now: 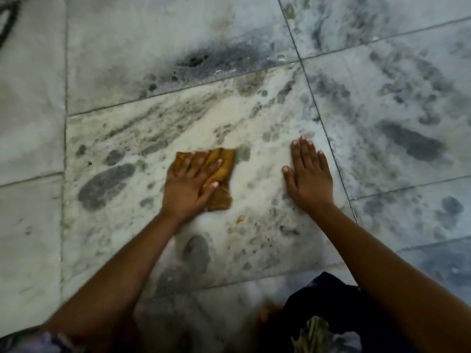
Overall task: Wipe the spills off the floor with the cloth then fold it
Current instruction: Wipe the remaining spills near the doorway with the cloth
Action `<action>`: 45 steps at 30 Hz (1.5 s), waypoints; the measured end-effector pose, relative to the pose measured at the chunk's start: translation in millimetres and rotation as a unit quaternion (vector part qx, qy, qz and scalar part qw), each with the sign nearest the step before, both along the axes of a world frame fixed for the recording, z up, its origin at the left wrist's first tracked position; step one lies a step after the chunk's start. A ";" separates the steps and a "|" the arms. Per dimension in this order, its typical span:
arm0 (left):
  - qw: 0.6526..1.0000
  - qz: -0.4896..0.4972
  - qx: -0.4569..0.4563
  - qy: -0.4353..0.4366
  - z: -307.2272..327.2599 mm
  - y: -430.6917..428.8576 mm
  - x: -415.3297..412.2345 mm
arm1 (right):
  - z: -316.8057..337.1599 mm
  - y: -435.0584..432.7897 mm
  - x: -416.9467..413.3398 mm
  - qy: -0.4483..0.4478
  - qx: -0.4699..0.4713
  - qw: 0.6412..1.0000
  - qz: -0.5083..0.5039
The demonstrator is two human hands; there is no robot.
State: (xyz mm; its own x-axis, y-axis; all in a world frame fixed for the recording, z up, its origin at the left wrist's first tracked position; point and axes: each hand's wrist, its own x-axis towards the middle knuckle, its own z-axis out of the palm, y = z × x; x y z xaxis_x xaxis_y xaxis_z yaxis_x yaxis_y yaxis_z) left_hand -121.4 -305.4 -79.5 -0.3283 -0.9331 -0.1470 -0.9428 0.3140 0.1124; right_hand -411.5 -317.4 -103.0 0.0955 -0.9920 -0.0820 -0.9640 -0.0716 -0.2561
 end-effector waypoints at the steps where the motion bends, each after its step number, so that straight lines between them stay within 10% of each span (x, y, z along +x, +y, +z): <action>1: 1.000 0.027 -0.006 -0.006 0.0 -15.4 9.9 | 0.2 0.1 -5.0 0.002 -0.002 1.000 0.012; 6: 0.967 0.254 0.023 -0.003 4.4 -117.6 -12.4 | 0.7 -2.2 -12.9 -0.001 -0.018 0.999 0.040; 14: 0.994 0.106 0.031 0.010 8.7 -86.6 -144.5 | 0.2 -3.2 -13.5 -0.019 -0.033 0.998 0.040; 19: 0.997 0.073 0.022 0.006 5.8 2.8 -74.3 | -2.4 -2.9 -10.7 -0.016 -0.026 0.998 0.047; 25: 0.951 0.297 0.087 -0.011 17.8 -60.0 -6.8 | 2.8 -5.1 19.3 -0.036 -0.028 0.997 0.057; 37: 0.984 0.133 0.107 -0.056 13.0 -24.2 20.6 | -1.8 -13.1 81.0 -0.019 -0.029 0.993 0.114; 45: 0.955 0.272 0.109 -0.045 13.8 35.3 110.0 | 1.1 -15.3 81.7 -0.007 -0.017 0.994 0.108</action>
